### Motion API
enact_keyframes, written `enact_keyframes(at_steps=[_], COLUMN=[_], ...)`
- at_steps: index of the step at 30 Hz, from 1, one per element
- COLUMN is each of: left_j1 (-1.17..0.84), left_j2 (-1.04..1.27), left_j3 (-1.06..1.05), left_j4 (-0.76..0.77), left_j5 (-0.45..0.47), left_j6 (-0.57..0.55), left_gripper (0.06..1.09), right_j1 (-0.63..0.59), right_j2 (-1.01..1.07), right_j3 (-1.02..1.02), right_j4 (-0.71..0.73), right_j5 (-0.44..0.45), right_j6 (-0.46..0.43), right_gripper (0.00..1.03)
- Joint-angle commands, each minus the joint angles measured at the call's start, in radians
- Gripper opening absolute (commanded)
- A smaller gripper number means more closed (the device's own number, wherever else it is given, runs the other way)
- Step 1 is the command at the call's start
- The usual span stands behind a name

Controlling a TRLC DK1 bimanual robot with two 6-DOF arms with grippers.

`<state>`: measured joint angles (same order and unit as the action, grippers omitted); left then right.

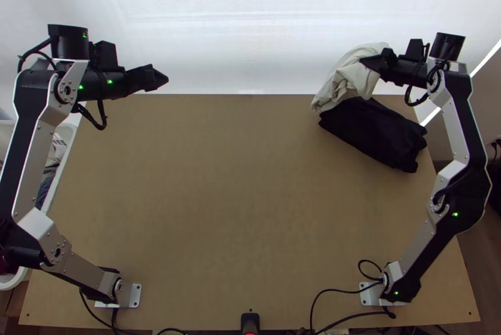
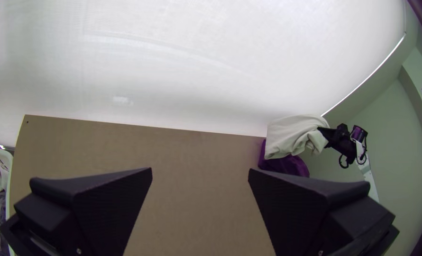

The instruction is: Fold the t-shirt

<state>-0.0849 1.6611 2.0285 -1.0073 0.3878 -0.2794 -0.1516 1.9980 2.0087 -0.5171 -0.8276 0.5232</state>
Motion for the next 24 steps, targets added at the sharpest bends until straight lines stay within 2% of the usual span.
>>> enact_keyframes(at_steps=[1,9,18,24], left_j1=[0.005,0.005,-0.001,-0.003], left_j2=[-0.021,-0.015,-0.008,-0.006], left_j3=[-0.01,-0.008,-0.004,-0.004], left_j4=[0.003,0.009,0.01,0.018], left_j5=[-0.001,0.0,0.0,0.0], left_j6=[0.008,0.009,0.006,0.008], left_gripper=[1.04,1.04,1.04,1.04], right_j1=[-0.02,-0.069,-0.115,-0.131], right_j2=[0.025,0.045,0.038,-0.028], right_j3=[0.056,0.056,0.03,-0.054], right_j4=[0.008,-0.054,-0.241,-0.264], right_j5=[-0.019,-0.019,0.012,0.065], right_j6=[0.003,-0.014,-0.163,-0.253], right_gripper=[0.03,0.03,0.03,0.03])
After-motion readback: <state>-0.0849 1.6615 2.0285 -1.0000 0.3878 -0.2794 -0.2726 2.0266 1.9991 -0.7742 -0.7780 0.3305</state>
